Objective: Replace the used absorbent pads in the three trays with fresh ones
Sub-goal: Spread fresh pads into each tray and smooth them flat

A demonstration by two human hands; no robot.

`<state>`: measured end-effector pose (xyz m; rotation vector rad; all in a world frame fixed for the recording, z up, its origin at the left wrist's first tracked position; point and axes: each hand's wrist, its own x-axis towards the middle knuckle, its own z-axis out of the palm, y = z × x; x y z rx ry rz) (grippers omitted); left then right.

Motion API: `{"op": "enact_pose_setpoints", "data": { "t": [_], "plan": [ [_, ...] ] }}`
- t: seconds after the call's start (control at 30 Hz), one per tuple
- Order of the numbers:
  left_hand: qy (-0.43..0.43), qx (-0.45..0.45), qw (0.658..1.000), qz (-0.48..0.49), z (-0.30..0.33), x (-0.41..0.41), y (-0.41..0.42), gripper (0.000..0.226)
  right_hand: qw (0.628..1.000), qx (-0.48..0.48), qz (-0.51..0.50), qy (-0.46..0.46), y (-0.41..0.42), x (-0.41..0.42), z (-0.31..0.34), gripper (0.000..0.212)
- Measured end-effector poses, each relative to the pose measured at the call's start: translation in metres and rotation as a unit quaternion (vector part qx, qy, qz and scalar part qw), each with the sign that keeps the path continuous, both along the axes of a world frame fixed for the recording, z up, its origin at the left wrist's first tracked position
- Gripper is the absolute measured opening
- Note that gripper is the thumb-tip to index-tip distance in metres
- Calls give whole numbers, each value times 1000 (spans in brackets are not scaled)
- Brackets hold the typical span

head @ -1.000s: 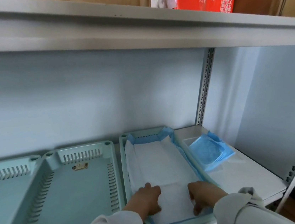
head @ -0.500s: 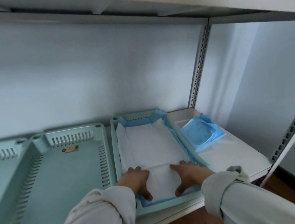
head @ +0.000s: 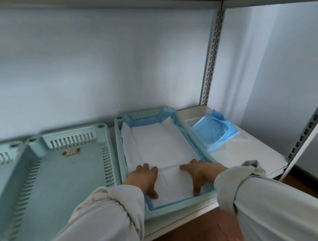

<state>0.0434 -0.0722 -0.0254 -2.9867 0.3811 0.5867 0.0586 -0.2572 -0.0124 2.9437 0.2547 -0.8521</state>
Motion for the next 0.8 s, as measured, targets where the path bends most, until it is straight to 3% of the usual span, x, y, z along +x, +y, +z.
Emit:
{"op": "enact_pose_setpoints", "data": {
  "t": [0.07,0.17,0.23,0.3,0.43,0.63,0.8],
  "plan": [
    [11,-2,1000,-1,10,9,-6,74,999,32,-13,-28,-5,8,8,78],
    [-3,-45,999,8,33,25,-24,63,970,107,-58,-212,-15,18,31,43],
    [-45,-65,997,-5,49,37,-39,57,939,106,-78,-318,-25,29,43,40],
    [-91,-85,992,-14,63,48,-52,52,925,83,-97,-359,-36,43,51,41],
    [-152,-115,981,-25,84,64,-71,48,932,36,-143,-332,-69,61,63,39],
    [-140,-136,981,-17,77,68,-74,49,955,18,-192,-224,-91,65,49,31],
    [-121,-133,984,-5,68,67,-67,51,933,47,-142,-326,-85,67,50,32]
  ]
}}
